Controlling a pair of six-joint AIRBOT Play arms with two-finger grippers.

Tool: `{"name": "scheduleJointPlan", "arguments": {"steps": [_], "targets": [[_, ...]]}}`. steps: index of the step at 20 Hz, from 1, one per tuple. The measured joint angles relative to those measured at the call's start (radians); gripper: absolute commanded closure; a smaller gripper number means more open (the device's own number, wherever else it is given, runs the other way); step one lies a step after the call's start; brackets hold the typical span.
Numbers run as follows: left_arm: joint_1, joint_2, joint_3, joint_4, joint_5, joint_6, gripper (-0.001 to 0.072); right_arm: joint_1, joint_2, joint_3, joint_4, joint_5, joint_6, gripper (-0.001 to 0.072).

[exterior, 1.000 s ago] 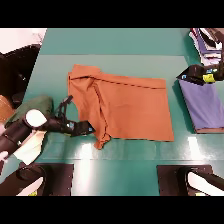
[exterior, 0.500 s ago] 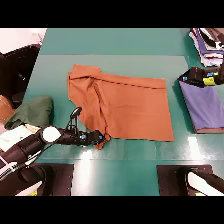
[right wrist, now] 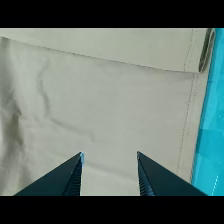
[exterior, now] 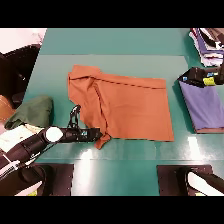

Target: Fold the shirts.

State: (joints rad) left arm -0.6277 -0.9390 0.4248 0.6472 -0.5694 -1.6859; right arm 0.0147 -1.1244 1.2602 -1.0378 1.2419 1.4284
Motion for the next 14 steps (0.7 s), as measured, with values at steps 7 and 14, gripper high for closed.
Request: {"name": "scheduleJointPlan", "arguments": {"steps": [7, 14], "targets": [[0.289, 0.067, 0.173, 0.280, -0.274, 0.018, 0.0683, -0.072, 0.006, -0.019, -0.009, 0.130, 0.000, 0.0324], [0.505, 0.087, 0.278, 0.535, -0.465, 0.102, 0.0588, -0.222, 0.099, -0.324, -0.013, 0.172, -0.023, 0.0206]]}}
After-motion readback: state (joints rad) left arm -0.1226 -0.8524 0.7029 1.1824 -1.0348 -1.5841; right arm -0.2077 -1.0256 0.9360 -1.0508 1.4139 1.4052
